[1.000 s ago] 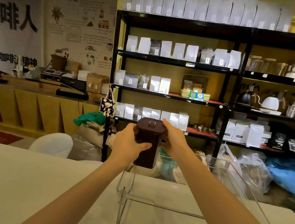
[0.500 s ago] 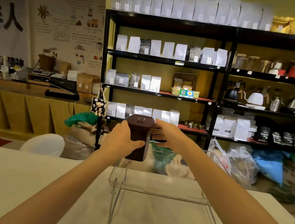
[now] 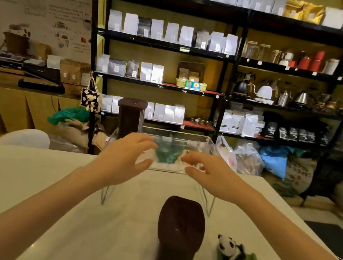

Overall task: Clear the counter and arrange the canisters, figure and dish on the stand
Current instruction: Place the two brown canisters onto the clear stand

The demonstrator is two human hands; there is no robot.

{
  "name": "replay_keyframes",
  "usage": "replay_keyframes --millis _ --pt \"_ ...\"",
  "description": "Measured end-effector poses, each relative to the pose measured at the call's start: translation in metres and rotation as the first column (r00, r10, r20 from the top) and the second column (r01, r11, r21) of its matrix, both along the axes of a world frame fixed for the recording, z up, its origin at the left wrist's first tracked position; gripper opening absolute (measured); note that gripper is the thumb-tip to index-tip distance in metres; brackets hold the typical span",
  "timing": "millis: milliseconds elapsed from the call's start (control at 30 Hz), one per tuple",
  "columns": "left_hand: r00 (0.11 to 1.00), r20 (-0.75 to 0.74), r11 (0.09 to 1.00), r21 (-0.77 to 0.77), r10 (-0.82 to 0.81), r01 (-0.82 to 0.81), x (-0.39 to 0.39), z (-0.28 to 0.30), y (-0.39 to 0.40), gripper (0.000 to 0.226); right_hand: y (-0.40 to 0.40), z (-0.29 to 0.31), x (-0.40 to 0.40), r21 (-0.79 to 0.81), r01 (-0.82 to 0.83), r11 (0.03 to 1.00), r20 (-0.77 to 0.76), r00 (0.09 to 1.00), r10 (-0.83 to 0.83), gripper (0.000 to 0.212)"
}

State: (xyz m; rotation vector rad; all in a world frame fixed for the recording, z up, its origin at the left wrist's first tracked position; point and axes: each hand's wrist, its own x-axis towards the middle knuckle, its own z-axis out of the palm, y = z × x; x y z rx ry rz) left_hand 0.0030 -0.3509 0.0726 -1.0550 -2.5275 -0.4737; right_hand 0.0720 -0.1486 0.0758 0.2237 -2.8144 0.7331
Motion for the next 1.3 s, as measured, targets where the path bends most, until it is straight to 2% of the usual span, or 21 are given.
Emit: replay_keyframes --millis 100,167,233,333,400,533,600,733,933,1000,1067,1300 --pt "0.996 0.079 0.997 -0.064 -0.036 0.041 0.025 -0.019 0.003 0.049 0.009 -0.017 0.034 0.064 0.029 0.998 -0.013 1.0 -0.028 0.035" --pt "0.984 0.178 0.992 -0.117 -0.019 0.041 0.038 -0.034 0.007 0.057 0.011 -0.028 0.049 0.034 0.065 0.997 -0.024 0.998 -0.064 0.038" --pt "0.946 0.323 0.982 -0.187 0.022 0.041 0.052 -0.049 0.011 0.067 0.011 -0.044 0.063 -0.056 0.118 0.991 -0.007 0.993 -0.118 0.042" --pt "0.849 0.528 0.979 -0.19 0.033 0.081 0.058 -0.064 0.012 0.079 0.005 -0.063 0.074 -0.25 0.16 0.955 0.083 0.986 -0.143 0.051" --pt "0.773 0.635 0.983 -0.134 -0.012 0.126 0.066 -0.07 0.012 0.081 -0.001 -0.074 0.082 -0.36 0.164 0.919 0.172 0.979 -0.107 0.058" --pt "0.608 0.78 0.989 0.115 -0.15 0.097 0.081 -0.079 0.012 0.073 -0.01 -0.085 0.088 -0.466 0.146 0.873 0.232 0.972 -0.039 0.074" --pt "0.587 0.789 0.981 0.19 -0.18 0.045 0.085 -0.084 0.013 0.067 -0.012 -0.089 0.089 -0.516 0.129 0.847 0.247 0.969 0.003 0.069" --pt "0.603 0.773 0.965 0.261 -0.195 -0.022 0.089 -0.089 0.014 0.069 -0.012 -0.091 0.093 -0.553 0.089 0.829 0.217 0.975 0.04 0.063" --pt "0.629 0.747 0.961 0.277 -0.217 0.002 0.087 -0.087 0.013 0.06 -0.013 -0.087 0.095 -0.557 0.058 0.828 0.144 0.989 0.027 0.058" --pt "0.626 0.746 0.96 0.28 -0.229 0.017 0.086 -0.083 0.011 0.06 -0.013 -0.079 0.093 -0.535 0.047 0.844 0.146 0.989 0.037 0.062" --pt "0.638 0.735 0.96 0.28 -0.229 0.023 0.086 -0.072 0.009 0.062 -0.013 -0.067 0.091 -0.516 0.04 0.855 0.155 0.987 0.047 0.065" --pt "0.724 0.653 0.962 0.268 -0.222 0.053 0.078 -0.008 0.0 0.047 -0.012 -0.01 0.075 -0.483 -0.021 0.875 0.123 0.988 0.091 0.046"
